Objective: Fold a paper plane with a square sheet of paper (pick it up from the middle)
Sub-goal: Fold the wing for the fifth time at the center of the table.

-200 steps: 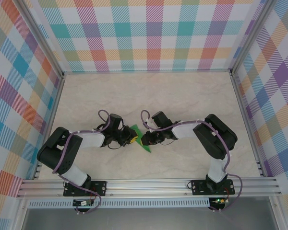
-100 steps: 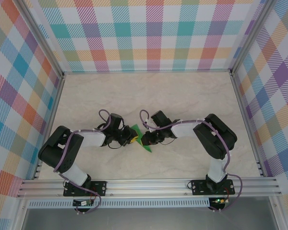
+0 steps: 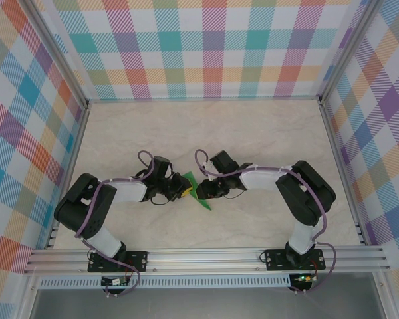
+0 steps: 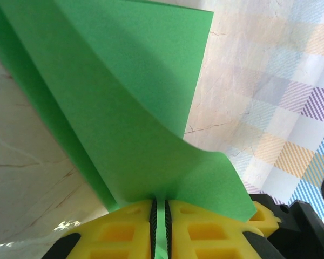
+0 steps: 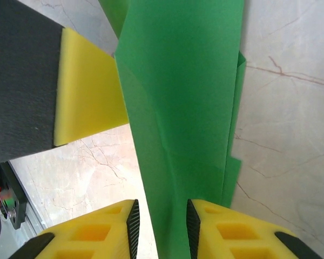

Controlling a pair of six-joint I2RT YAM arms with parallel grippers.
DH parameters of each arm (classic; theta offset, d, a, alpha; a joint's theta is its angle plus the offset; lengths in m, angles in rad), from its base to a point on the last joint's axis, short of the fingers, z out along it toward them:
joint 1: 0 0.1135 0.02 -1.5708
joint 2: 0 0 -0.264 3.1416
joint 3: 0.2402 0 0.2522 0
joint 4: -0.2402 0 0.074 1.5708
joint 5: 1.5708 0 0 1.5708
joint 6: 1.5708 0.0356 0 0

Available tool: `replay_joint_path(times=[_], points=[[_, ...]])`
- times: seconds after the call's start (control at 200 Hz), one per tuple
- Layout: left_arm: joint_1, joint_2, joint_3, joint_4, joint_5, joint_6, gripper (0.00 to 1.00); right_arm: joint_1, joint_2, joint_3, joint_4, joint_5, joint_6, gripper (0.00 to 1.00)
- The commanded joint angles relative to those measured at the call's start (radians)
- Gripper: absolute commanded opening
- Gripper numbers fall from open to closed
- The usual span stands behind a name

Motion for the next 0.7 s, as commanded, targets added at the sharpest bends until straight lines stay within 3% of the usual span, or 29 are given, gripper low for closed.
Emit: replay_joint_path(times=[0.0, 0.165, 0.415, 0.695], points=[[-0.01, 0.014, 0.019, -0.016, 0.011, 0.014, 0.14, -0.004, -0.024, 0.032, -0.052, 0.014, -0.037, 0.31], [-0.01, 0.014, 0.019, -0.018, 0.011, 0.014, 0.14, -0.004, -0.009, 0.043, -0.056, 0.001, -0.05, 0.28], [-0.01, -0.001, 0.016, -0.023, 0.012, 0.014, 0.14, -0.004, 0.016, 0.037, -0.024, -0.045, -0.051, 0.12], [-0.01, -0.024, 0.003, -0.025, 0.021, 0.016, 0.15, -0.004, 0.048, 0.007, 0.01, -0.084, -0.041, 0.11]])
